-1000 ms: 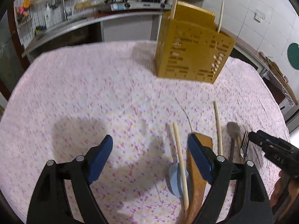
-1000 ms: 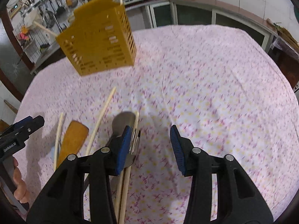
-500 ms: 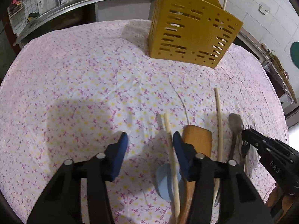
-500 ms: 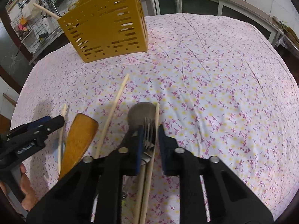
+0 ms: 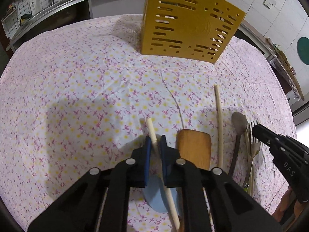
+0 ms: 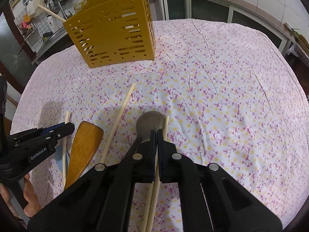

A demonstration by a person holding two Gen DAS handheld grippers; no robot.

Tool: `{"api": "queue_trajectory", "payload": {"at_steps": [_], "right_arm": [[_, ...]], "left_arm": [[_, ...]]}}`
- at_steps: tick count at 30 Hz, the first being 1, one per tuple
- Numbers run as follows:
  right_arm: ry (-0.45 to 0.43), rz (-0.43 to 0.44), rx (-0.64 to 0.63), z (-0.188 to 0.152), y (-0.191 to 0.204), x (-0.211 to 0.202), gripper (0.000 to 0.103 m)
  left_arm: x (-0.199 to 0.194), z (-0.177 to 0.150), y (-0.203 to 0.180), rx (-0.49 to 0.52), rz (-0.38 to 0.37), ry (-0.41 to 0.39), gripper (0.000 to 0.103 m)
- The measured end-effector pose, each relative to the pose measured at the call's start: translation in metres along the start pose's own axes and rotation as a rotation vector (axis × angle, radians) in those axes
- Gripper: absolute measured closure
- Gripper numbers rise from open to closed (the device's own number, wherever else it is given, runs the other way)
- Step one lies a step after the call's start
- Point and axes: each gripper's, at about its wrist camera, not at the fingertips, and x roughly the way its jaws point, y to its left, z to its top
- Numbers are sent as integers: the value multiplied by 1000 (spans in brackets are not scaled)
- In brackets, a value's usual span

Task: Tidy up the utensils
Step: 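Grasp another chopstick with the left tool while the right tool grasps one too, then carry both chopsticks up over the yellow holder with both tools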

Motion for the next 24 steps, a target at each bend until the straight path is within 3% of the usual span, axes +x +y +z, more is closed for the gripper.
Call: {"api": "queue_trajectory", "payload": {"at_steps": [9,18,24], "right_arm": [[-26,6,-4,2,-5,-6,100],[-103,-24,-61,13,6,-29,101],[-204,-50,-89,30,13,-60,101]], "left_arm": [[-18,1,6,-3,0,-57,97],[-72,14,6,12,-19,-211,97],[-113,30,0,21,-39,-341,97]]}}
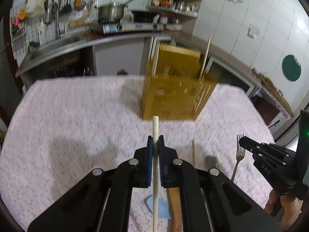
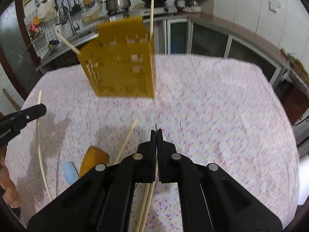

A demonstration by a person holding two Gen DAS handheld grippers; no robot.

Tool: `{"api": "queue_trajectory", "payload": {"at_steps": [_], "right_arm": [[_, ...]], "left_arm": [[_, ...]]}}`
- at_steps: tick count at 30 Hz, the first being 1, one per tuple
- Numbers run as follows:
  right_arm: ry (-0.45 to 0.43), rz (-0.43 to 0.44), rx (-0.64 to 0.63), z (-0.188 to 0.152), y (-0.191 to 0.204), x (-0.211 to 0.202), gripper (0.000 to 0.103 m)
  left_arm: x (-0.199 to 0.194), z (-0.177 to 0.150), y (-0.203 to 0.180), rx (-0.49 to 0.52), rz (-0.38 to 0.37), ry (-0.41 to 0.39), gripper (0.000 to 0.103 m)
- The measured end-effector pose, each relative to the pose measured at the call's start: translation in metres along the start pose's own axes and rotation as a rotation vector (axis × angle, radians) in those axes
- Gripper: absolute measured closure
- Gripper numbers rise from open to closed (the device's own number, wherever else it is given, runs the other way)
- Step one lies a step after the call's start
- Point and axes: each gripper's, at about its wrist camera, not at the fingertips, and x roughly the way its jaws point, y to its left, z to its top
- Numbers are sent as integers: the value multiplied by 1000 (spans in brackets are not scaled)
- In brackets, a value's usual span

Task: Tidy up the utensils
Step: 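Carry both chopsticks up over the yellow holder with both tools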

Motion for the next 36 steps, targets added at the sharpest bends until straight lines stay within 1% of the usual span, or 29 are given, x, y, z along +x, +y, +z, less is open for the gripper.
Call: {"api": "queue_trajectory", "payload": {"at_steps": [6,9,11,14,20,23,25,30,36], "right_arm": [[-144,-49,-43,27,1,-30,101],[-216,-78,-73,34,2,-44,101],[-243,-78,-82,39,1,-49,101],[-273,-75,-88,47,0,-52,101],[-312,-77,-95,60,-4,-53,101],[-333,-88,-103,72,-5,-54,101],[-359,-101,-113,85,-4,-59,101],[-406,-115,-135,117,-2,-66,101],[-455,-136,-158,158,1,-69,101]], "left_arm": [[-26,27,-6,11,-26,-98,97],[-37,37,-7,24,-31,-126,97],[-39,44,-10,28,-32,-138,97],[-42,52,-15,34,-41,-154,97],[-50,73,-17,39,-49,-227,97],[-52,88,-19,32,-53,-259,97],[-54,99,-21,30,-66,-292,97],[-55,126,-32,63,-55,-367,97],[-51,159,-38,80,-47,-431,97]]}}
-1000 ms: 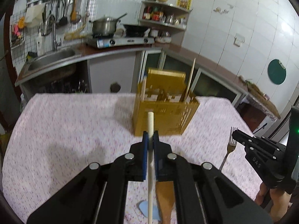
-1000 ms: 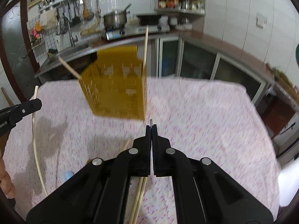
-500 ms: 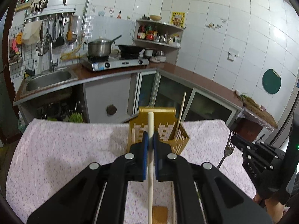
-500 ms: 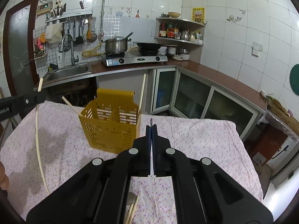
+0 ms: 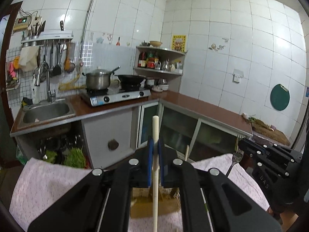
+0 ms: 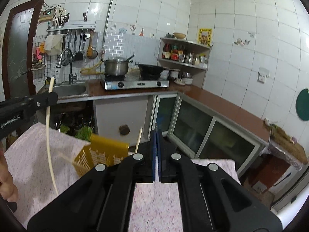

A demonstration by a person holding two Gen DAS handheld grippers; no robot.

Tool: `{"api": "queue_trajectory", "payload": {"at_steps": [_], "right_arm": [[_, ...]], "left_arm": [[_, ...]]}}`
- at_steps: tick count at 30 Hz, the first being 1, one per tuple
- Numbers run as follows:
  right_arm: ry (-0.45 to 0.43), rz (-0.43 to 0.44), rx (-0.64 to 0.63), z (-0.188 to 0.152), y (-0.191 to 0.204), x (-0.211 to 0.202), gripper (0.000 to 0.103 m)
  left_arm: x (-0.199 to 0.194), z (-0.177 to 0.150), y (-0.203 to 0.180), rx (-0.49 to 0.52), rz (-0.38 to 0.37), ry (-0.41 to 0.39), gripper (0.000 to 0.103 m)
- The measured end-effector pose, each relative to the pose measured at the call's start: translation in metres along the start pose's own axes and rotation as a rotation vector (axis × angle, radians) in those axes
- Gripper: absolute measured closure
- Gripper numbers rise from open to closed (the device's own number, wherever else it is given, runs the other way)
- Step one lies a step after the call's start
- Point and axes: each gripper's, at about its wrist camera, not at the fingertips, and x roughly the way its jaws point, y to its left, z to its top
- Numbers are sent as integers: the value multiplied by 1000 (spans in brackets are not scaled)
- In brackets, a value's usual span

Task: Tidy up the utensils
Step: 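Carry both chopsticks up over the yellow holder with both tools, then lower the chopsticks into the holder and open both tools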

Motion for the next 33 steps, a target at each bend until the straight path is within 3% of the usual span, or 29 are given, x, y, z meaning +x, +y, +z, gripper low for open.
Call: {"api": "queue_trajectory", "payload": {"at_steps": [9,14,29,33], "right_arm": [[-35,-27,0,19,-3,38,101],[-46,-21,22,12,-7,56,101],[-56,29,26,-22,7,84,101],[-53,36,30,-26,8,86,101]], "left_arm": [[23,12,8,42,39,-116,97],[37,6,16,15,12,-140,97],[70,-28,18,81,32,-113,97],[66,-23,23,37,13,-120,97]]}}
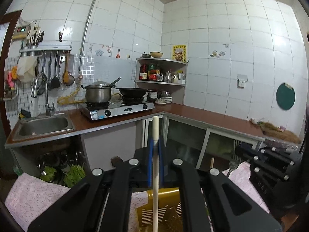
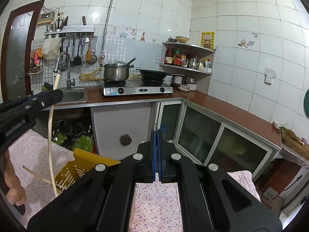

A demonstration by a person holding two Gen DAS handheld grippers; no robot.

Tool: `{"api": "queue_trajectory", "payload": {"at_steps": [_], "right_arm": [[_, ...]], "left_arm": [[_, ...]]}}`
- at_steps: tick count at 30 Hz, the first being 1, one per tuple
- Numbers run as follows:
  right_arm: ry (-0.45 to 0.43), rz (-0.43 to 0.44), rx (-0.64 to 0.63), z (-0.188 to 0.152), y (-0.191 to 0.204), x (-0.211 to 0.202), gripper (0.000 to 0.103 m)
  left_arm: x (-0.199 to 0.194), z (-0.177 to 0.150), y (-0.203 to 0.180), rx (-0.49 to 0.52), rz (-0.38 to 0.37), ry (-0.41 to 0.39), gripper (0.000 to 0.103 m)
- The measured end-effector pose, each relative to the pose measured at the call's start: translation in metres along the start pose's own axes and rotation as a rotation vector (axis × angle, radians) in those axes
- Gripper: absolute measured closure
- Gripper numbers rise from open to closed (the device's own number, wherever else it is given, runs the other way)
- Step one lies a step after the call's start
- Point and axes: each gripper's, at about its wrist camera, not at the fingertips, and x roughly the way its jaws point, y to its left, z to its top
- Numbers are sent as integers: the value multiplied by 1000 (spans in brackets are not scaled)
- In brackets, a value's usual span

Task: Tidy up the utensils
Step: 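Lower the chopsticks into the holder and open both tools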

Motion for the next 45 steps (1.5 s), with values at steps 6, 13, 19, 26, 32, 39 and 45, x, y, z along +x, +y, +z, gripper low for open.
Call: {"api": "queue_trajectory", "payload": {"at_steps": [6,13,19,26,32,39,45], "right_arm": [[-25,4,-10,7,-2,-7,101],[-29,7,-7,8,-2,-8,101],[-23,8,-28,6,1,-2,101],[1,46,0,-1,2,13,101],[14,75,18,-10,9,23,101],[24,96,19,-15,15,29,101],[47,107,6,-16,19,32,100]], "left_arm": [[-17,27,2,-33,-18,-70,97],[-11,24,-6,16,3,-99,97],[7,0,-1,26,23,-56,97],[17,-23,5,15,46,6,97],[21,-33,9,7,63,48,96],[21,-40,15,-10,69,70,96],[19,-40,15,-12,71,82,96]]}}
